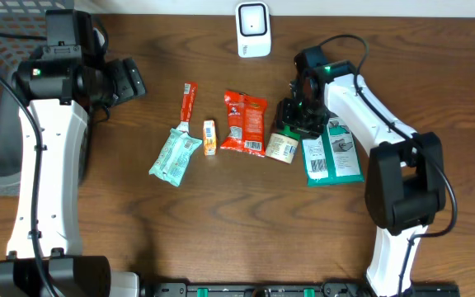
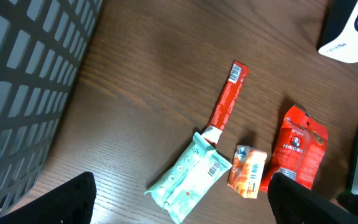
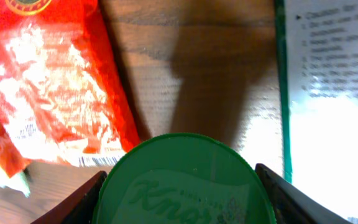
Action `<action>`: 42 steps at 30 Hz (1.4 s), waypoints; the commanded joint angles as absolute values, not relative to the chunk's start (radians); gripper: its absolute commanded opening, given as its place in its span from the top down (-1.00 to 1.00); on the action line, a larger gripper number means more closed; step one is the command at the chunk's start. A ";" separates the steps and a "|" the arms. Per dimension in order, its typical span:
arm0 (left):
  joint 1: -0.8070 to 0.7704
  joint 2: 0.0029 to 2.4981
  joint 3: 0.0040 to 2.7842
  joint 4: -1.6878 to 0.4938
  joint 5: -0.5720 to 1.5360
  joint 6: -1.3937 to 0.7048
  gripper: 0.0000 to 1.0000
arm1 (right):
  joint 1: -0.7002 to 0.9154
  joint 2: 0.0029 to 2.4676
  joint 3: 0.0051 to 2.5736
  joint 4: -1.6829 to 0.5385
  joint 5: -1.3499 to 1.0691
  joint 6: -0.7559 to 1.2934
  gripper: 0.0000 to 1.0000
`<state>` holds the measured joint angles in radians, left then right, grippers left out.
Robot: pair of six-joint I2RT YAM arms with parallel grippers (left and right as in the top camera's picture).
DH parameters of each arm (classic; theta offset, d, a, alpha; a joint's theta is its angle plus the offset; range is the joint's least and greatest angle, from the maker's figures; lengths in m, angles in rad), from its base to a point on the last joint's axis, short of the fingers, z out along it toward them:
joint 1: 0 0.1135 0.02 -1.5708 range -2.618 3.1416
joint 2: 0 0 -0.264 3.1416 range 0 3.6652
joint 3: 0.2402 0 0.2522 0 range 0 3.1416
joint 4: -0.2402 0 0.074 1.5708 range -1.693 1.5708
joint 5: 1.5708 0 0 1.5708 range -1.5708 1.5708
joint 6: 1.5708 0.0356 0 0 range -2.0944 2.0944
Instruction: Scan the item barcode
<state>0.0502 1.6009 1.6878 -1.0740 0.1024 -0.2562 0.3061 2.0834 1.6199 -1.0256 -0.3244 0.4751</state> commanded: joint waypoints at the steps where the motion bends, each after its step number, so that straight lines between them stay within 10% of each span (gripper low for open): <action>1: 0.052 1.581 1.710 -1.077 0.105 -0.244 -0.76 | 0.301 2.010 1.642 -1.037 -0.278 0.414 -0.13; 28: 0.052 1.581 1.710 -1.077 0.105 -0.244 -0.76 | 0.601 1.986 1.591 -0.803 0.565 0.520 -0.13; 42: 0.052 1.581 1.710 -1.077 0.104 -0.244 -0.77 | 0.619 1.986 1.443 -0.643 0.582 0.530 -0.17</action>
<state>0.0502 1.6009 1.6878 -1.0737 0.1024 -0.2562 0.6193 2.0144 1.4471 -0.6476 0.5392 0.5121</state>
